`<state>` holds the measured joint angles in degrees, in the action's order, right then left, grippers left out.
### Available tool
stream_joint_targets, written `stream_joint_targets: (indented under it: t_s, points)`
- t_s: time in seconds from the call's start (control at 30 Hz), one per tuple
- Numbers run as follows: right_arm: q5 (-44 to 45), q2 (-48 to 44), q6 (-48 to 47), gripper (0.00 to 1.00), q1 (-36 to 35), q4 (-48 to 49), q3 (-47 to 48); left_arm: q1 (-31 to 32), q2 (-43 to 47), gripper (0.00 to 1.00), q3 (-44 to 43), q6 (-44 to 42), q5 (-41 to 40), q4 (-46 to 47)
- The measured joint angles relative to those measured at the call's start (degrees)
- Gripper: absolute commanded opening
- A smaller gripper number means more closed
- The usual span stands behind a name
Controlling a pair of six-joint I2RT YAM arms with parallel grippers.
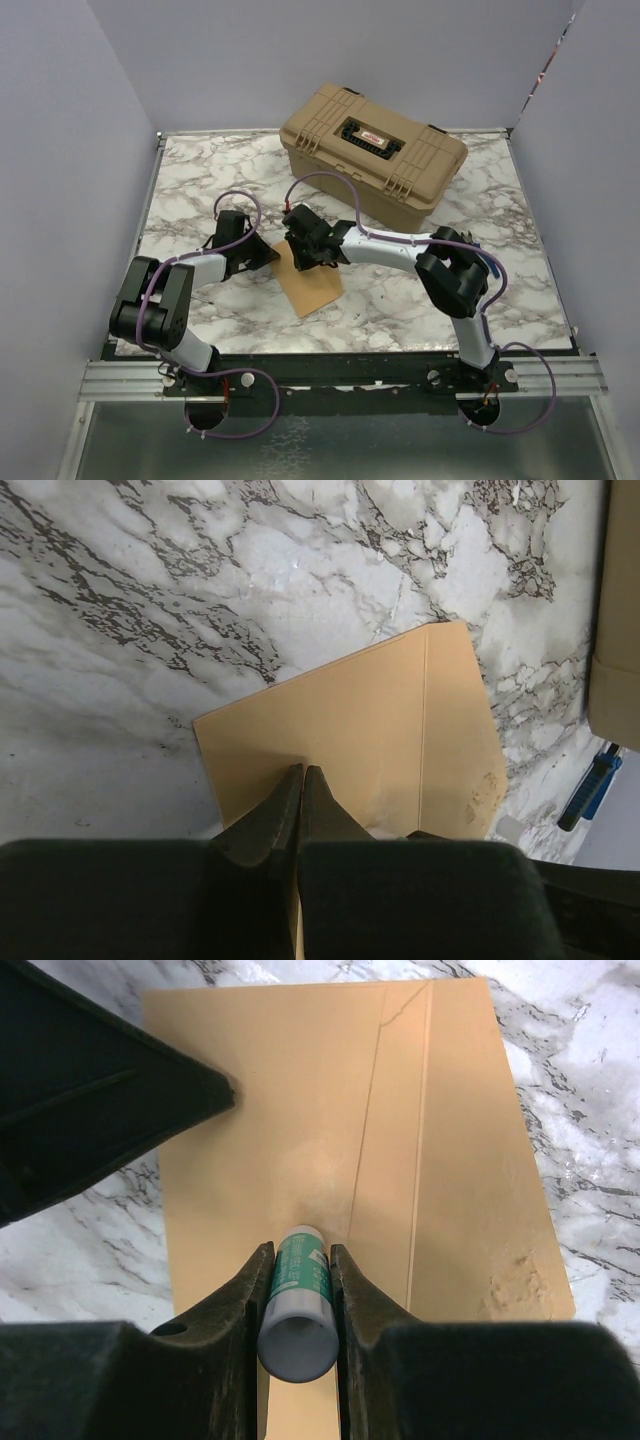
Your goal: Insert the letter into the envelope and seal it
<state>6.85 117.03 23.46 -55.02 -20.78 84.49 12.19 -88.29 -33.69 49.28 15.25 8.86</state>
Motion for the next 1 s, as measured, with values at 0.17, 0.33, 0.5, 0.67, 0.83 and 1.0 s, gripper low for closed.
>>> stream_joint_targets:
  t_s: [0.17, 0.33, 0.5, 0.67, 0.83, 1.0]
  points:
    - [0.66, 0.66, -0.85, 0.00, 0.00, -0.26, -0.02, -0.17, -0.33, 0.00, 0.20, 0.72, 0.22, 0.31]
    - [0.63, 0.61, -1.51, 0.00, -0.15, -0.28, -0.20, -0.31, -0.57, 0.00, 0.72, 2.32, 0.17, 1.31]
    - [0.57, 0.42, -1.46, 0.00, -0.20, -0.81, -0.35, -0.42, -0.87, 0.00, 0.96, 3.98, 0.15, 1.90]
    - [-0.37, -0.39, -1.53, 0.00, -0.31, -2.71, -0.81, -0.39, -0.94, 0.00, 1.62, 5.53, 0.04, 2.99]
    - [-2.71, -1.62, -2.60, 0.00, -0.31, -4.02, -2.16, -0.39, -0.94, 0.00, 2.43, 6.82, -0.02, 4.26]
    - [-5.29, -2.73, -4.07, 0.00, -0.33, -4.55, -3.63, -0.39, -0.92, 0.00, 2.75, 7.52, -0.04, 4.81]
